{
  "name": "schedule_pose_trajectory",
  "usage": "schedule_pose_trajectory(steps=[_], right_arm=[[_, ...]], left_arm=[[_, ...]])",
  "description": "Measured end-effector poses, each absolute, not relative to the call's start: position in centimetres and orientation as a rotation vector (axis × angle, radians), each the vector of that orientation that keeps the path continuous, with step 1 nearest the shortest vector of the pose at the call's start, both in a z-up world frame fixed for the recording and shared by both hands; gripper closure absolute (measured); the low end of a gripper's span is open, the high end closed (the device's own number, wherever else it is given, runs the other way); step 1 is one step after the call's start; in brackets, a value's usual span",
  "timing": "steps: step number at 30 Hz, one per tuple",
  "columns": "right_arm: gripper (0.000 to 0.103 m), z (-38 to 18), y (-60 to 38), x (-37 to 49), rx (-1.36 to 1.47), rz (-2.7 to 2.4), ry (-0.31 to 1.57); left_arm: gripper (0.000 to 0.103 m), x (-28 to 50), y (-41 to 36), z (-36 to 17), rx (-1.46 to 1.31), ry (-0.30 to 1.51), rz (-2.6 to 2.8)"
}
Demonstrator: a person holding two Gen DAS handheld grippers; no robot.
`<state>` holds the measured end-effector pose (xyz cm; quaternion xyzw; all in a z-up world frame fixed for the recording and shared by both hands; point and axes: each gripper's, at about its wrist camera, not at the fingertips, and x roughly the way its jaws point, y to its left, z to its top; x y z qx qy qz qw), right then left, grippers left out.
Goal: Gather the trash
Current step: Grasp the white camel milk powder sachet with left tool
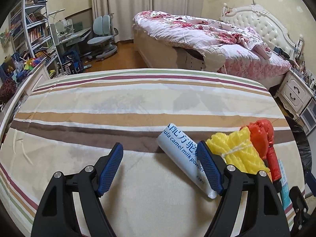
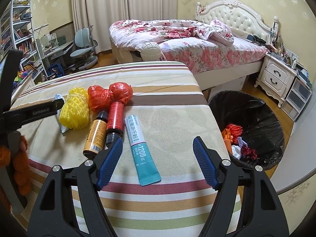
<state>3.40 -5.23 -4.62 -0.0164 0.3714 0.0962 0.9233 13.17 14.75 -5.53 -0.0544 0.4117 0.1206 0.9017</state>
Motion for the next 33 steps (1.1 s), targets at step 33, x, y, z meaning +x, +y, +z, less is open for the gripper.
schedule_pose_trajectory(steps=[33], right_arm=[[0.031, -4.9, -5.0, 2.0, -0.045, 0.2, 0.76]], left_arm=[[0.031, 5.8, 15.1, -4.8, -0.095, 0.879, 0.146]])
